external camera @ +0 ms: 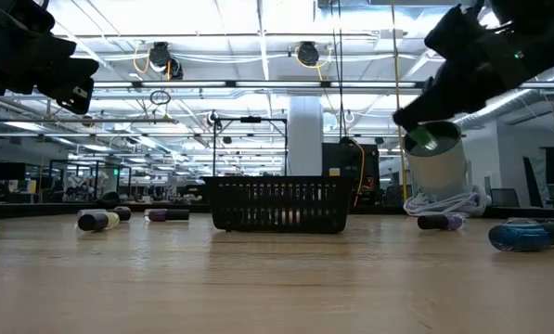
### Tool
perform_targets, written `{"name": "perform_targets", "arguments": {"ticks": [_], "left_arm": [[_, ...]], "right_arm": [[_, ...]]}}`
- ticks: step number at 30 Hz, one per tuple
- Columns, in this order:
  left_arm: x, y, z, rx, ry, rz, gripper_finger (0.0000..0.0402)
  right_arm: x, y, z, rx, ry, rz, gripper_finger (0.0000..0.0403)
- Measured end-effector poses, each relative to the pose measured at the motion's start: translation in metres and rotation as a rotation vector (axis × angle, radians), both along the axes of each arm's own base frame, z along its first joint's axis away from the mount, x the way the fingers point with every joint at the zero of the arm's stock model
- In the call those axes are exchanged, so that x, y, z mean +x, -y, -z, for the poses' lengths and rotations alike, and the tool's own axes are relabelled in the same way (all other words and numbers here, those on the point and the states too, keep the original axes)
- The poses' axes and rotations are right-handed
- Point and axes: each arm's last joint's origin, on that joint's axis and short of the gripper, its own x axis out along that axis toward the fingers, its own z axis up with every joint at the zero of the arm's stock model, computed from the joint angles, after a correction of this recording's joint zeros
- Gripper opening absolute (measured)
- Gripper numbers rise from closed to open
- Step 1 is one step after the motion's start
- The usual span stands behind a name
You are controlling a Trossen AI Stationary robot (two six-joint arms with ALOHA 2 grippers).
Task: Pick & Place Nail Polish
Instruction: Put the green nail polish into the black bin
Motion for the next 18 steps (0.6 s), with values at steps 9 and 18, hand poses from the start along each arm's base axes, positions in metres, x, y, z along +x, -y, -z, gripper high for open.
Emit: {"name": "perform_targets", "arguments": {"ticks": [9, 18], "left_arm": [[0.000, 0.000, 0.000, 0.000, 0.000, 0.000, 0.0145], [0.000, 0.000, 0.000, 0.000, -0.001, 0.000, 0.0145]], "right_arm": [[0.006, 0.002, -0.020, 0.008, 0.279, -0.180, 0.0046], [0.007, -0.012, -0.033, 0.106, 0.431, -0.546, 0.0046]]}}
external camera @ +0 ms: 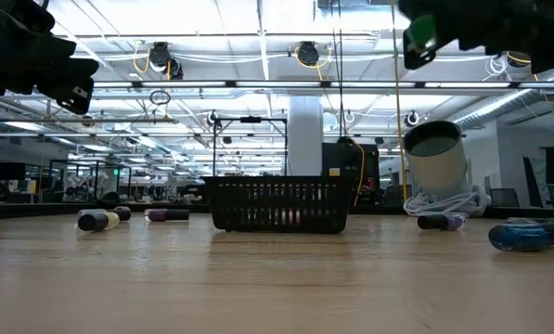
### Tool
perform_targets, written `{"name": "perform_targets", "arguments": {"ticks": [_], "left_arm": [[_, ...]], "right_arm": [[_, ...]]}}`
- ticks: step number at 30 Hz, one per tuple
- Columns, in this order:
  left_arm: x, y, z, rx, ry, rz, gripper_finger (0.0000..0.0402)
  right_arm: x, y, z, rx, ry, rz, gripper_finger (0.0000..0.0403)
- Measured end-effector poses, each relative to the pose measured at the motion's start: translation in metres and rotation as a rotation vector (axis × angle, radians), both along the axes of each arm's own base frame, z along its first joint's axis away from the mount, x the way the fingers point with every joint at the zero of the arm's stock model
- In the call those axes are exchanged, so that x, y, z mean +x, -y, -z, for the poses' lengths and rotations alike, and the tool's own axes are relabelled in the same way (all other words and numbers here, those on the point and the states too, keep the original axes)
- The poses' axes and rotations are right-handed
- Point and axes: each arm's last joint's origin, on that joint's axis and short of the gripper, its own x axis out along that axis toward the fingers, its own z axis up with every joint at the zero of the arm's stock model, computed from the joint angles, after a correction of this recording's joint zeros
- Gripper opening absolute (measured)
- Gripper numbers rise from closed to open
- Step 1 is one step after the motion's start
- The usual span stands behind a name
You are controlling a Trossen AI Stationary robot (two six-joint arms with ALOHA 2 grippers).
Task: Pick & Place Nail Polish
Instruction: Put the green nail polish into the black bin
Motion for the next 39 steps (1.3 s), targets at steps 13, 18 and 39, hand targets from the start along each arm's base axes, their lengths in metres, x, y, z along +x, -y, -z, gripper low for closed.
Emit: {"name": "perform_targets", "arguments": {"ticks": [13, 18, 39], "left_arm": [[0.000, 0.000, 0.000, 0.000, 0.000, 0.000, 0.0145], [0.000, 0.000, 0.000, 0.000, 0.001, 0.000, 0.0145], [0.000, 0.000, 0.000, 0.000, 0.001, 0.000, 0.0145]], "right_arm": [[-0.002, -0.008, -0.011, 0.051, 0.110, -0.250, 0.0046], [-0.005, -0.016, -0.011, 0.052, 0.113, -0.323, 0.0046], [-0.008, -0.022, -0.016, 0.073, 0.160, -0.364, 0.0046]]}}
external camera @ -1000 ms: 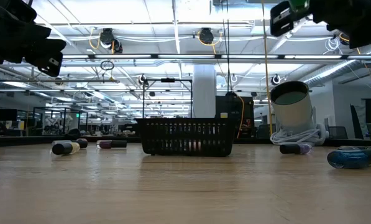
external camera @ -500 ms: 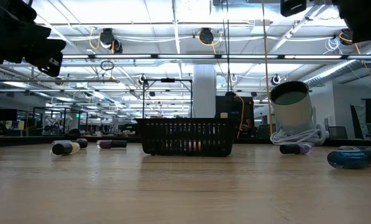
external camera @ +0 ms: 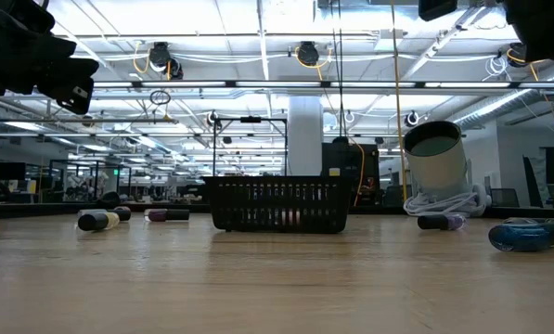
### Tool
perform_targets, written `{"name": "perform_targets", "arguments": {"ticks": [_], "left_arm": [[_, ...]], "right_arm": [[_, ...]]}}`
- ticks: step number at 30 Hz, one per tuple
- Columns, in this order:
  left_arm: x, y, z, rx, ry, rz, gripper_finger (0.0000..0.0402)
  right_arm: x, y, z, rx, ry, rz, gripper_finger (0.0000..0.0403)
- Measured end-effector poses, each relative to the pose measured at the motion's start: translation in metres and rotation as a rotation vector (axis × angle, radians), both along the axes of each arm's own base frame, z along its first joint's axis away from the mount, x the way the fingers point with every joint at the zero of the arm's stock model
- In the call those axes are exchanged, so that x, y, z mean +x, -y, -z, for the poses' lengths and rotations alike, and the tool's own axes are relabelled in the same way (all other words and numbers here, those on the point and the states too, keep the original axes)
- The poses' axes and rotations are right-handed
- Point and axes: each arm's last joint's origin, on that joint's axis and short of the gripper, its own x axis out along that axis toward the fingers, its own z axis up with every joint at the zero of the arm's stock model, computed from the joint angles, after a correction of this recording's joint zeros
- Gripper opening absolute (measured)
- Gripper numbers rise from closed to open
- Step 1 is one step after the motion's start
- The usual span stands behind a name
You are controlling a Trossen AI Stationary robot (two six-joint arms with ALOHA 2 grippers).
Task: Pick & Place Nail Polish
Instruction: Put the green nail polish into the black bin
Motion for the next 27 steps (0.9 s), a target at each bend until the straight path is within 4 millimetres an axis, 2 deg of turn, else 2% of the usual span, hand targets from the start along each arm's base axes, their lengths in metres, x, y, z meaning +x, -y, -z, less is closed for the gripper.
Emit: {"name": "perform_targets", "arguments": {"ticks": [7, 19, 21, 27], "left_arm": [[0.0000, 0.0000, 0.0000, 0.000, 0.000, 0.000, 0.0145], [0.0000, 0.0000, 0.0001, 0.000, 0.000, 0.000, 0.0145], [0.0000, 0.0000, 0.0001, 0.000, 0.000, 0.000, 0.0145], [0.0000, 0.0000, 0.0000, 0.000, 0.000, 0.000, 0.0145]], "right_arm": [[-0.0042, -0.0059, -0.0047, 0.016, 0.041, -0.082, 0.0046], [-0.0046, -0.0075, -0.0045, 0.005, 0.049, -0.080, 0.0046], [-0.0029, -0.0069, -0.0019, 0.005, 0.020, -0.035, 0.0046], [0.0034, 0.0010, 0.0019, 0.017, -0.018, 0.242, 0.0046]]}}
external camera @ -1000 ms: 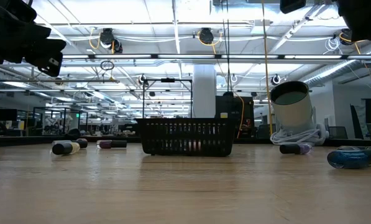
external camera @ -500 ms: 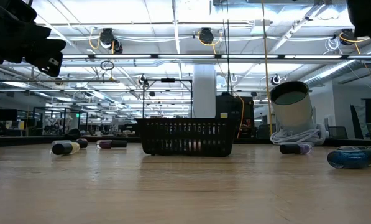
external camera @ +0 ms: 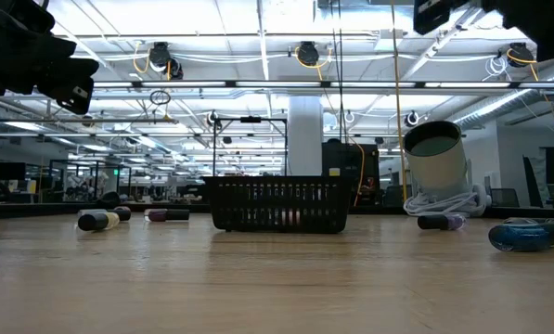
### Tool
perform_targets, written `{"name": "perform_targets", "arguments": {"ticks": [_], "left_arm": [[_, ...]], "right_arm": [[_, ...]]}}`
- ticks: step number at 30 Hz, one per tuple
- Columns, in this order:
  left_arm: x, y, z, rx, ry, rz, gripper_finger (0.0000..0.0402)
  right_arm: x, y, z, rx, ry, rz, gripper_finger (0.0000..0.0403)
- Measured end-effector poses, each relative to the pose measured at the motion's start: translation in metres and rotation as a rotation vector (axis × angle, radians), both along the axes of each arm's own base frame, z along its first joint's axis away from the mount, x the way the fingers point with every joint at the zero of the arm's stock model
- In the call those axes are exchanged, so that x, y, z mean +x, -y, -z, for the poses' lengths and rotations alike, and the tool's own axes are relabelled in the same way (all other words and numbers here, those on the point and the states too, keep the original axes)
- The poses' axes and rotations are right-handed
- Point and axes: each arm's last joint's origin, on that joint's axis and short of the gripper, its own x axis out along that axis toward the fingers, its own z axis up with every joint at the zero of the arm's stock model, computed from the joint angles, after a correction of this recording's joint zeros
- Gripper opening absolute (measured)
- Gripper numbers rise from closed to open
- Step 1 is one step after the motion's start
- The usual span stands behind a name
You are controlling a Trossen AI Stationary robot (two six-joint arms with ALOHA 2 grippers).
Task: Pick & Place Nail Polish
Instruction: Put the green nail polish into the black bin
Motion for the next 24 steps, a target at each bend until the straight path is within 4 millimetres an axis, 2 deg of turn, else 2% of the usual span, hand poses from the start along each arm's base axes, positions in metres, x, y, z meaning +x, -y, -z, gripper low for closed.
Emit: {"name": "perform_targets", "arguments": {"ticks": [6, 16, 19, 24], "left_arm": [[0.000, 0.000, 0.000, 0.000, 0.000, 0.000, 0.0145], [0.000, 0.000, 0.000, 0.000, 0.000, 0.000, 0.0145], [0.000, 0.000, 0.000, 0.000, 0.000, 0.000, 0.0145], [0.000, 0.000, 0.000, 0.000, 0.000, 0.000, 0.0145]], "right_arm": [[0.002, 0.009, -0.002, 0.014, 0.026, 0.315, 0.0046], [0.001, 0.027, 0.006, -0.047, -0.098, 0.982, 0.0046], [0.000, 0.029, 0.006, -0.078, -0.110, 1.079, 0.0046], [0.000, 0.031, 0.007, -0.118, -0.126, 1.116, 0.0046]]}}
